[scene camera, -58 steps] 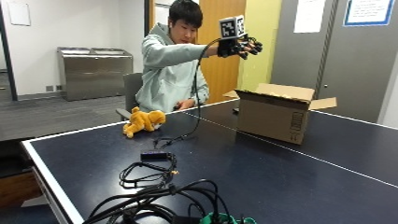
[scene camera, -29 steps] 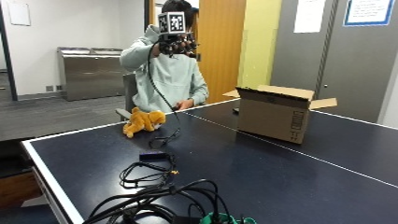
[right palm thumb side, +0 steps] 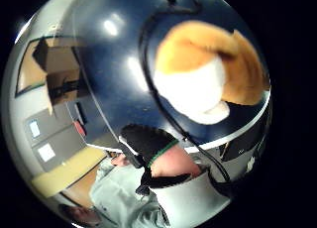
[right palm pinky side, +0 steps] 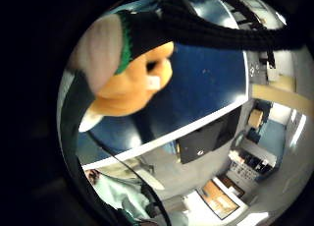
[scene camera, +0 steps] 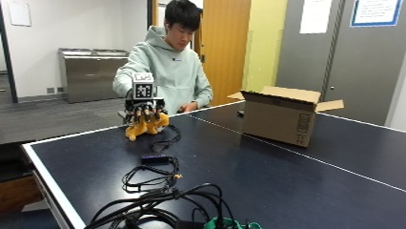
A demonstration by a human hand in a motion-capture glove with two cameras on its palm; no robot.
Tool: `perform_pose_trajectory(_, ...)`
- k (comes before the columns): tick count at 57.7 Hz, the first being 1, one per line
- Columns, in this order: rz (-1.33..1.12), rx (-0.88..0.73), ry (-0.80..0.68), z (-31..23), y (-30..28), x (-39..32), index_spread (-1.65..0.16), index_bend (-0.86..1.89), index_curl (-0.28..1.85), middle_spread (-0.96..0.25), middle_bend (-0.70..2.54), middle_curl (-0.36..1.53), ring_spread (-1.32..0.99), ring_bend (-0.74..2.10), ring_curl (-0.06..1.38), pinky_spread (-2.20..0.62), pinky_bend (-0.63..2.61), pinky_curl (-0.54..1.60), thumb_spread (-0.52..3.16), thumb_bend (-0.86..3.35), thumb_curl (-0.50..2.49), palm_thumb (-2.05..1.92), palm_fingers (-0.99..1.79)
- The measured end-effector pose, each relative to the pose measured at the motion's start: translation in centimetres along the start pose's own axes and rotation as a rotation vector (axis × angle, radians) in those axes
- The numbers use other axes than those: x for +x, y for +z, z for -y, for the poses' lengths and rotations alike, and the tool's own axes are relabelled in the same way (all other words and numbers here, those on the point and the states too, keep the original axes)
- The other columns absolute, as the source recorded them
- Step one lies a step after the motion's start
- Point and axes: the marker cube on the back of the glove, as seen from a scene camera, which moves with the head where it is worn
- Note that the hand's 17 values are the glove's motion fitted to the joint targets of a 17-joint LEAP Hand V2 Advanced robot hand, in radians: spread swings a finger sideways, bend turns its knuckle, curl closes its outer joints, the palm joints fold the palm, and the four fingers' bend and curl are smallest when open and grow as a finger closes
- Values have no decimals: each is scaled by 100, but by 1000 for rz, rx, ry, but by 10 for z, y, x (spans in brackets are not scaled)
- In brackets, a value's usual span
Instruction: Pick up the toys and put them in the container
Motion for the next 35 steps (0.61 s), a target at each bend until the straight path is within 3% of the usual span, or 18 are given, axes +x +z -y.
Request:
perform_pose_trajectory(4, 25, -112, -15, -11, 24, 3, -26, 11, 24, 0, 10, 30, 4, 17, 24, 9, 98, 39, 97, -7, 28, -8, -23)
perform_pose_trajectory(15, 65, 43, -33, -11, 42, -8, -31, 34, 31, -3, 26, 32, 2, 20, 21, 8, 89, 34, 114, 5, 32, 13, 19)
perform_pose_trajectory(24, 2, 142, -77, -6, 40, -13, -28, 14, 29, -10, 43, 39, -15, 66, 33, -15, 89, 32, 125, 15, 40, 35, 76)
perform_pose_trajectory(29, -58, 55, -119, -1, 29, -14, -28, 9, 27, -13, 43, 42, -22, 90, 43, -25, 101, 39, 117, 19, 47, 47, 91)
perform_pose_trajectory(35, -132, -101, -142, -3, 11, -24, -31, 16, 27, -18, 50, 47, -27, 97, 47, -32, 109, 43, 102, 17, 53, 53, 103)
